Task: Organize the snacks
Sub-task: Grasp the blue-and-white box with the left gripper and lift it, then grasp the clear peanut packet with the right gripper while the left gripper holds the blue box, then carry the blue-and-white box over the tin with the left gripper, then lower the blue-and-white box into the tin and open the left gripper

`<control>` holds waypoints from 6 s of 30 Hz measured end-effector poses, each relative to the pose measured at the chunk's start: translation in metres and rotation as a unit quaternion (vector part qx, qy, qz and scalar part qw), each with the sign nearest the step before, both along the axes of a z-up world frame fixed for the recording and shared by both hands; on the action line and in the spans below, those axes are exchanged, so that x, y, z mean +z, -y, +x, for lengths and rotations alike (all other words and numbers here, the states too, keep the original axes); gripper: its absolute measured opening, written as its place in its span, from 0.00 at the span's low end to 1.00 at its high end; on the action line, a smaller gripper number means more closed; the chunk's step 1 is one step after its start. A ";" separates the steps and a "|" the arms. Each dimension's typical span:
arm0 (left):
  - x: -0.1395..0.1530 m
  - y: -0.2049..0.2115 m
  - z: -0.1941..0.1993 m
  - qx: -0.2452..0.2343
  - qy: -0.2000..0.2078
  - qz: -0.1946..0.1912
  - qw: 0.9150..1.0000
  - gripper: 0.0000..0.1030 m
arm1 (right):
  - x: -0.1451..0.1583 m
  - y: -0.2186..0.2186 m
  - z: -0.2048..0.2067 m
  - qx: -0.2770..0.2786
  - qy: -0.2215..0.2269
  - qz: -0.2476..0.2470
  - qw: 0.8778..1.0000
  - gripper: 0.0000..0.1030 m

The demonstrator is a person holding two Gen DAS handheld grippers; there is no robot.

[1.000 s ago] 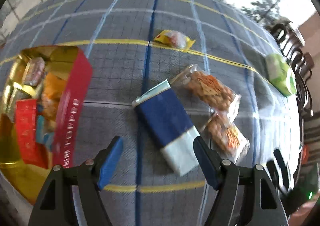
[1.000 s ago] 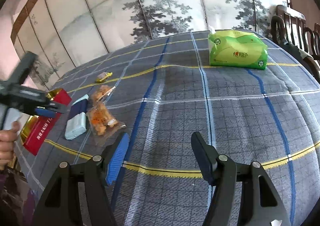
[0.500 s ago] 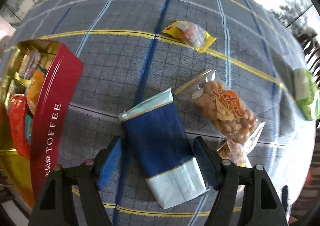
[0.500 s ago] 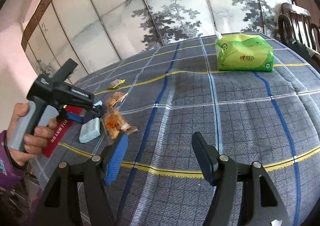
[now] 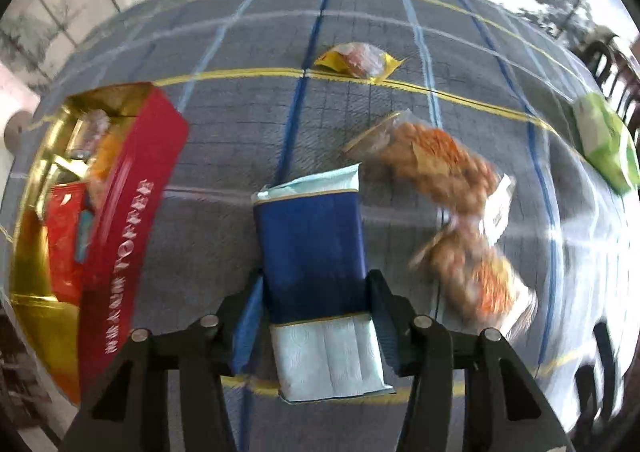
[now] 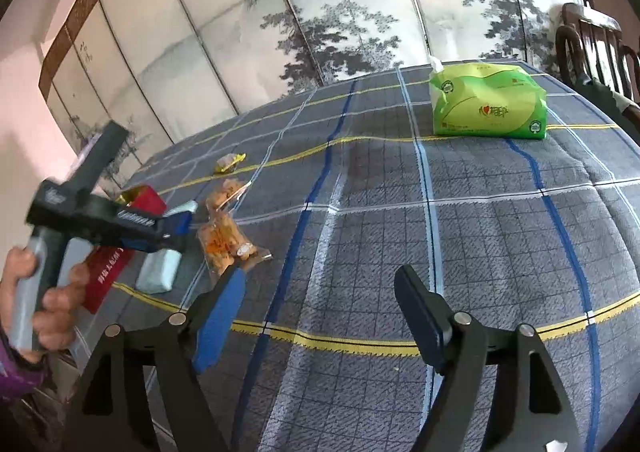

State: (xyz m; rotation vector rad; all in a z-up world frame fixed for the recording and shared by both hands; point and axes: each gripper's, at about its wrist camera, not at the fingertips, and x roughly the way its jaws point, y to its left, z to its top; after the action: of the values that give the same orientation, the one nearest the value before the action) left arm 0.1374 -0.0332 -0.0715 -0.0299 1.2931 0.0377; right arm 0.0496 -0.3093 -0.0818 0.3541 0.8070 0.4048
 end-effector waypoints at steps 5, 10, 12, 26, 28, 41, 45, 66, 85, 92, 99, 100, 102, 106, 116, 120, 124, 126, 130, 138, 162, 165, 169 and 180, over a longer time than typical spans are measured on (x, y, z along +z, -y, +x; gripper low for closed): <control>0.020 -0.014 -0.038 -0.033 0.028 -0.024 0.999 0.50 | 0.008 -0.022 0.004 0.086 0.003 -0.010 0.996 0.70; 0.049 -0.022 -0.060 -0.059 0.040 -0.031 0.997 0.50 | 0.014 -0.058 0.031 0.173 0.004 -0.038 0.984 0.68; 0.054 -0.023 -0.063 -0.061 0.041 -0.041 0.996 0.50 | 0.015 -0.072 0.042 0.200 0.004 -0.048 0.979 0.68; 0.080 -0.045 -0.089 -0.057 0.059 -0.054 0.995 0.50 | -0.002 -0.130 0.077 0.244 -0.020 -0.131 0.961 0.37; 0.081 -0.049 -0.090 -0.054 0.059 -0.053 0.995 0.50 | 0.000 -0.128 0.074 0.231 -0.031 -0.130 0.964 0.33; 0.099 -0.098 -0.117 -0.027 0.085 -0.051 0.995 0.50 | 0.023 -0.020 0.001 0.021 -0.017 -0.046 0.999 0.33; 0.099 -0.113 -0.122 -0.018 0.089 -0.052 0.995 0.50 | 0.014 0.008 0.013 -0.042 -0.040 -0.050 0.997 0.33; 0.096 -0.188 -0.124 0.027 0.110 -0.009 0.993 0.50 | -0.016 0.006 0.029 -0.084 -0.073 -0.093 0.989 0.33; 0.087 -0.262 -0.075 0.070 0.112 0.025 0.991 0.50 | -0.016 0.002 0.027 -0.086 -0.064 -0.106 0.989 0.34; 0.078 -0.260 -0.055 0.055 0.111 0.048 0.991 0.50 | -0.015 0.002 0.027 -0.086 -0.064 -0.105 0.989 0.34; 0.064 -0.260 -0.042 0.045 0.100 0.063 0.992 0.50 | -0.015 0.002 0.027 -0.086 -0.064 -0.106 0.989 0.34; 0.061 -0.261 -0.040 0.045 0.097 0.063 0.992 0.50 | -0.016 0.002 0.027 -0.086 -0.064 -0.106 0.989 0.34; 0.056 -0.262 -0.039 0.044 0.094 0.065 0.992 0.50 | -0.015 0.001 0.027 -0.085 -0.064 -0.106 0.989 0.34; 0.047 -0.261 -0.037 0.039 0.088 0.072 0.993 0.50 | -0.016 0.001 0.027 -0.086 -0.064 -0.106 0.989 0.34; 0.031 -0.259 -0.038 0.030 0.084 0.085 0.992 0.50 | -0.016 0.001 0.027 -0.086 -0.064 -0.107 0.989 0.34; 0.030 -0.255 -0.039 0.023 0.092 0.094 0.991 0.50 | -0.015 0.001 0.027 -0.086 -0.063 -0.107 0.989 0.34; 0.030 -0.253 -0.041 0.018 0.108 0.088 0.990 0.50 | -0.016 0.001 0.027 -0.085 -0.063 -0.108 0.988 0.34; 0.031 -0.249 -0.044 0.012 0.114 0.096 0.989 0.50 | -0.015 0.001 0.027 -0.085 -0.063 -0.108 0.988 0.35; 0.035 -0.239 -0.052 0.009 0.134 0.122 0.983 0.51 | -0.016 0.001 0.027 -0.085 -0.063 -0.108 0.989 0.35; 0.049 -0.239 -0.068 0.038 0.168 0.137 0.976 0.51 | -0.015 0.001 0.027 -0.085 -0.062 -0.108 0.988 0.34; 0.084 -0.205 -0.124 0.033 0.215 0.131 0.967 0.51 | 0.002 -0.017 -0.001 -0.064 -0.051 -0.088 0.993 0.34; 0.083 -0.203 -0.130 0.031 0.214 0.130 0.968 0.51 | 0.007 -0.025 -0.005 -0.054 -0.046 -0.087 0.994 0.34; 0.083 -0.202 -0.137 0.030 0.214 0.129 0.968 0.53 | 0.012 -0.032 -0.010 -0.045 -0.043 -0.081 0.995 0.34; 0.079 -0.206 -0.156 0.032 0.212 0.122 0.969 0.54 | 0.029 -0.064 -0.020 -0.012 -0.032 -0.079 0.996 0.34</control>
State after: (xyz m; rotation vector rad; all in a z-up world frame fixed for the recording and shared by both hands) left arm -0.0191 0.1724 0.0073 0.1247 0.8512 0.2339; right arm 0.0296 -0.2455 -0.0524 0.2299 0.8901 0.3064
